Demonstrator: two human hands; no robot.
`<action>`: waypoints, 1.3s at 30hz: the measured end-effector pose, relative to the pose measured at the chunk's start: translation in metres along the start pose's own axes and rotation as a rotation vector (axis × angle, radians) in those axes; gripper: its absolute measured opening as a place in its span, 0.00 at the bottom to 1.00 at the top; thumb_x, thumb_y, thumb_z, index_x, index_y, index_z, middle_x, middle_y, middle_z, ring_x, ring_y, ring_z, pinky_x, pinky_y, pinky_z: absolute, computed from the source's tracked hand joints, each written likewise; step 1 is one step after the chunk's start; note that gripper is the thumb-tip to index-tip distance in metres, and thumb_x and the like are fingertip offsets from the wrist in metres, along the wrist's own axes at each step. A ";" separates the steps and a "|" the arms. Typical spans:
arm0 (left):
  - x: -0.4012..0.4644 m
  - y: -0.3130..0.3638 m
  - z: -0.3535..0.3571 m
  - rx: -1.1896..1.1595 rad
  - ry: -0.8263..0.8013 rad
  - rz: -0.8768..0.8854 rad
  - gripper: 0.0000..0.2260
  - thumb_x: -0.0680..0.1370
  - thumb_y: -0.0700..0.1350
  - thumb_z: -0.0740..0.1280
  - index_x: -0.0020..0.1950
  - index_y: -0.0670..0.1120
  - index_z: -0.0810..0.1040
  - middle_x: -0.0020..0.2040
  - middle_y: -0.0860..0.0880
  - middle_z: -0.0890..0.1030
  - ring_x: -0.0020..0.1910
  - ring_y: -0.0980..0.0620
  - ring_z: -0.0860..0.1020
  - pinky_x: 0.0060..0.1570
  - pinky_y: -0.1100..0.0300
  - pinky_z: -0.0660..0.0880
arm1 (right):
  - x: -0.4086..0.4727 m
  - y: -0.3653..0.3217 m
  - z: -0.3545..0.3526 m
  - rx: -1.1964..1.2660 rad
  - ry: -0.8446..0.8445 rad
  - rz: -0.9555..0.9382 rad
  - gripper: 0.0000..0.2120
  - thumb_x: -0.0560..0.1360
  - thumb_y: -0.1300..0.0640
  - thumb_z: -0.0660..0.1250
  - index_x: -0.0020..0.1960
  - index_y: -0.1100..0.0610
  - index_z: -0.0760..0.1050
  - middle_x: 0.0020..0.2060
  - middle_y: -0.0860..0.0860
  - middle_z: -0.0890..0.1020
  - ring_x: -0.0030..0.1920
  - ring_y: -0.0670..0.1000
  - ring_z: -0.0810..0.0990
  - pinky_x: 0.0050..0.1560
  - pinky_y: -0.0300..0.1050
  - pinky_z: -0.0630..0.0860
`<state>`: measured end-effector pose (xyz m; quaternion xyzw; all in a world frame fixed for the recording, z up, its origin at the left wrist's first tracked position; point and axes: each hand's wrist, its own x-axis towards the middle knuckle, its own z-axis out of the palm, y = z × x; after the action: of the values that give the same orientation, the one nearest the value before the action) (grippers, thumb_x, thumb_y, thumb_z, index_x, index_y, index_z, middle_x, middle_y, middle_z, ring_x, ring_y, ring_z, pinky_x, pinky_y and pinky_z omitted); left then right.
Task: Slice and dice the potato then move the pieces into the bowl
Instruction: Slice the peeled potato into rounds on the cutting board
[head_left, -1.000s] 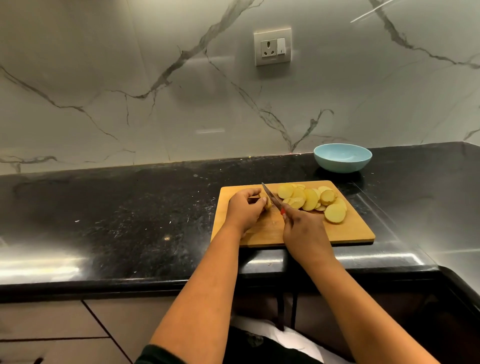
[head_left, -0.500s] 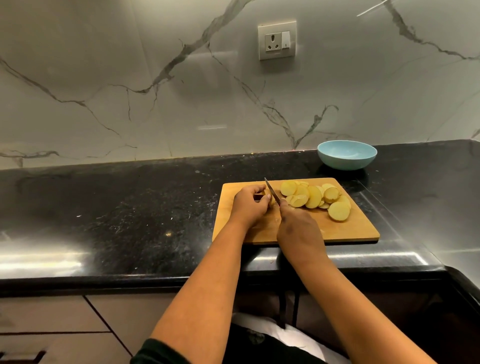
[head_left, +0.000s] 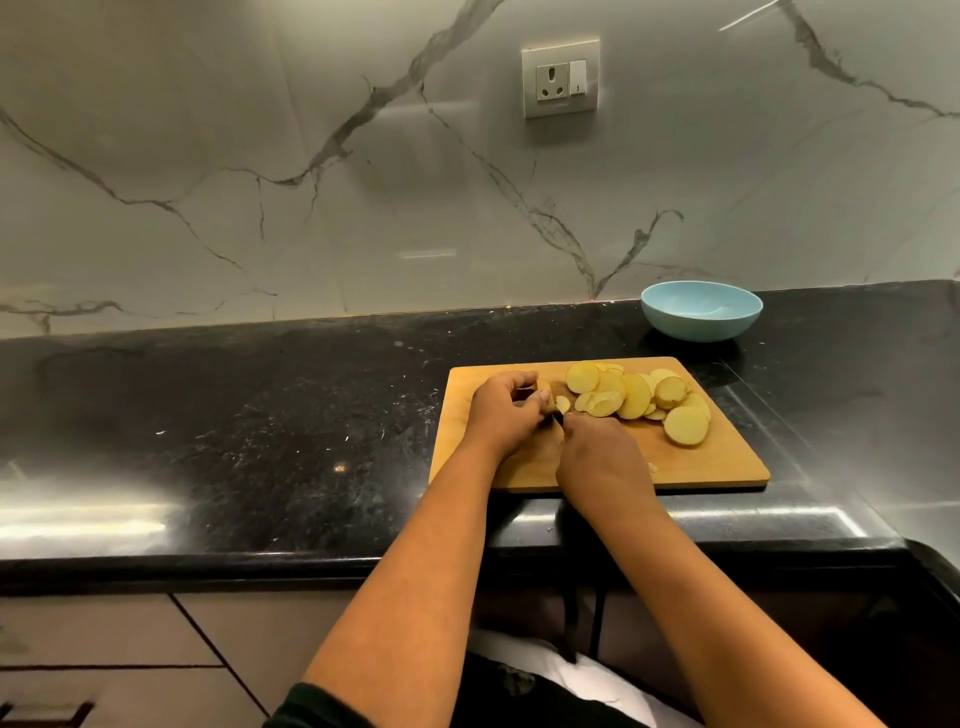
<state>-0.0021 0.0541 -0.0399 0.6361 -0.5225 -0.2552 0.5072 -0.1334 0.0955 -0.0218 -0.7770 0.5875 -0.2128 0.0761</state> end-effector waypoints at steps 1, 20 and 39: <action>-0.001 0.000 0.000 -0.001 0.001 0.007 0.17 0.78 0.40 0.69 0.67 0.42 0.76 0.61 0.44 0.80 0.58 0.47 0.80 0.57 0.50 0.80 | 0.003 -0.001 -0.002 -0.003 -0.028 0.009 0.09 0.80 0.60 0.60 0.56 0.56 0.77 0.44 0.51 0.77 0.41 0.48 0.73 0.42 0.40 0.70; -0.003 0.006 0.002 -0.006 0.045 0.002 0.15 0.81 0.42 0.65 0.69 0.43 0.76 0.61 0.46 0.81 0.43 0.59 0.82 0.48 0.63 0.81 | -0.005 0.016 0.010 0.257 0.193 -0.081 0.20 0.81 0.57 0.58 0.73 0.55 0.69 0.46 0.54 0.83 0.46 0.51 0.79 0.43 0.39 0.70; -0.002 0.006 0.001 0.062 0.062 0.036 0.15 0.79 0.42 0.68 0.65 0.42 0.79 0.60 0.45 0.82 0.48 0.53 0.83 0.56 0.54 0.80 | 0.008 0.000 0.008 0.108 0.151 -0.092 0.23 0.82 0.61 0.54 0.77 0.54 0.60 0.52 0.55 0.81 0.50 0.52 0.79 0.47 0.40 0.73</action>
<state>-0.0060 0.0556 -0.0349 0.6495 -0.5256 -0.2099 0.5079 -0.1282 0.0873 -0.0275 -0.7798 0.5429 -0.3054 0.0636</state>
